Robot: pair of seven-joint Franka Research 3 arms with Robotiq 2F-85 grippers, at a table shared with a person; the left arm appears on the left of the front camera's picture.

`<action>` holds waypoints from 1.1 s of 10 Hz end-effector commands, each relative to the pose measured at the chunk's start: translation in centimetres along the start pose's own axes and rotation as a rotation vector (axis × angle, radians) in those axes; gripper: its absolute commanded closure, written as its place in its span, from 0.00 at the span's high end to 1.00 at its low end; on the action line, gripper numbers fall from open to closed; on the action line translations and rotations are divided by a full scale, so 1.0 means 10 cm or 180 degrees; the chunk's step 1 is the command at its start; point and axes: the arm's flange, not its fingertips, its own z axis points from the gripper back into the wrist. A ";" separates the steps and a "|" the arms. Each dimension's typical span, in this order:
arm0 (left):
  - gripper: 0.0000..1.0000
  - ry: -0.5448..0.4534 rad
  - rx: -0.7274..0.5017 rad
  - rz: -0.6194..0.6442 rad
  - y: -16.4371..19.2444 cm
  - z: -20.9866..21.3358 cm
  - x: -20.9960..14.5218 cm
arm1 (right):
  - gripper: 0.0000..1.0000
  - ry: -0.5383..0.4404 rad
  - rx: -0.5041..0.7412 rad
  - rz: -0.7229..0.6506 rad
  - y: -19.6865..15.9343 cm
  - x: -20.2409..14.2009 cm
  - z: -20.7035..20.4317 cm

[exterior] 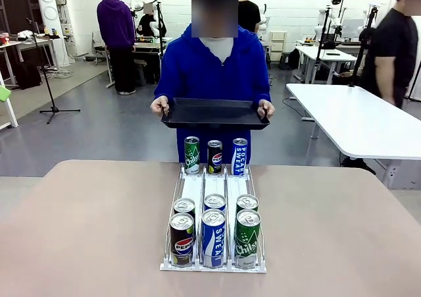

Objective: Retrieve and hand over the desired beverage to the person.
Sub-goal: Pick up a can of the same type that the person held from the Automatic Can Dispenser.

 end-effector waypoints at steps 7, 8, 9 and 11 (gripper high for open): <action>1.00 -0.0014 -0.0019 -0.0023 0.01 0.02 0.01 | 1.00 -0.0010 0.0026 0.0020 0.01 0.00 0.00; 1.00 -0.0014 -0.0019 -0.0023 0.01 0.02 0.01 | 1.00 -0.0010 0.0026 0.0020 0.01 0.00 0.00; 1.00 -0.0014 -0.0019 -0.0023 0.01 0.02 0.01 | 1.00 -0.0010 0.0026 0.0020 0.01 0.00 0.00; 1.00 -0.0014 -0.0019 -0.0023 0.01 0.02 0.01 | 1.00 -0.0010 0.0026 0.0020 0.01 0.00 0.00</action>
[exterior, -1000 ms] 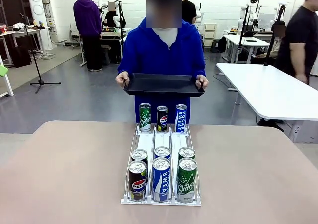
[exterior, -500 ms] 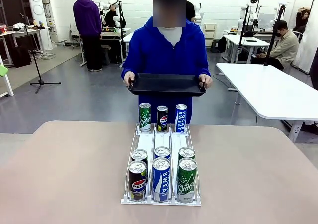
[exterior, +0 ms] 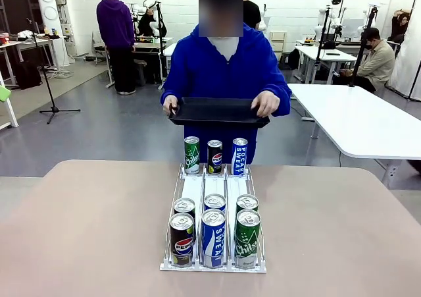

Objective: Retrieve and hand over the desired beverage to the person.
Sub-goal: Pick up a can of the same type that the person held from the Automatic Can Dispenser.

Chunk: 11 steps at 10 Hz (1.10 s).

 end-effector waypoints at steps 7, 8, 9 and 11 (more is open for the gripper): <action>1.00 -0.0014 -0.0019 -0.0023 0.01 0.02 0.01 | 1.00 -0.0010 0.0026 0.0020 0.01 0.00 0.00; 1.00 -0.0014 -0.0019 -0.0023 0.01 0.02 0.01 | 1.00 -0.0010 0.0026 0.0020 0.01 0.00 0.00; 1.00 -0.0014 -0.0019 -0.0023 0.01 0.02 0.01 | 1.00 -0.0010 0.0026 0.0020 0.01 0.00 0.00; 1.00 -0.0014 -0.0019 -0.0023 0.01 0.02 0.01 | 1.00 -0.0010 0.0026 0.0020 0.01 0.00 0.00</action>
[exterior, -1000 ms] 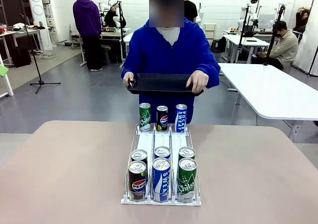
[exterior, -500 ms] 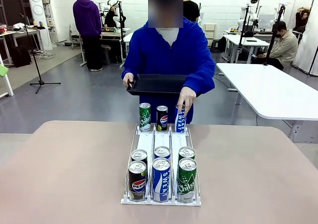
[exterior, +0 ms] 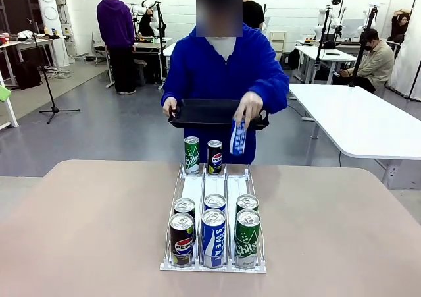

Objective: Retrieve and hand over the desired beverage to the person.
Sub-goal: Pick up a can of the same type that the person held from the Automatic Can Dispenser.

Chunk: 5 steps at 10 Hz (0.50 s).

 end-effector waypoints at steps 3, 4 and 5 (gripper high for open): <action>1.00 -0.0014 -0.0019 -0.0023 0.01 0.02 0.01 | 1.00 -0.0010 0.0026 0.0020 0.01 0.00 0.00; 1.00 -0.0014 -0.0019 -0.0023 0.01 0.02 0.01 | 1.00 -0.0010 0.0026 0.0020 0.01 0.00 0.00; 1.00 -0.0014 -0.0019 -0.0023 0.01 0.02 0.01 | 1.00 -0.0010 0.0026 0.0020 0.01 0.00 0.00</action>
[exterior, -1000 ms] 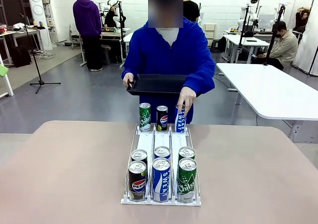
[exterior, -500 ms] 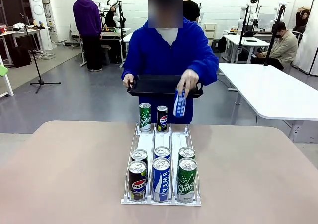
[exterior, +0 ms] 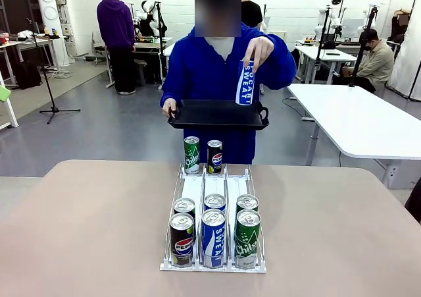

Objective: Retrieve and hand over the desired beverage to the person.
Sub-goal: Pick up a can of the same type that the person held from the Automatic Can Dispenser.

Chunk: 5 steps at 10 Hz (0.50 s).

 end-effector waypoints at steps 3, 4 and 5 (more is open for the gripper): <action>1.00 -0.0014 -0.0019 -0.0023 0.01 0.02 0.01 | 1.00 -0.0010 0.0026 0.0020 0.01 0.00 0.00; 1.00 -0.0014 -0.0019 -0.0023 0.01 0.02 0.01 | 1.00 -0.0010 0.0026 0.0020 0.01 0.00 0.00; 1.00 -0.0014 -0.0019 -0.0023 0.01 0.02 0.01 | 1.00 -0.0010 0.0026 0.0020 0.01 0.00 0.00</action>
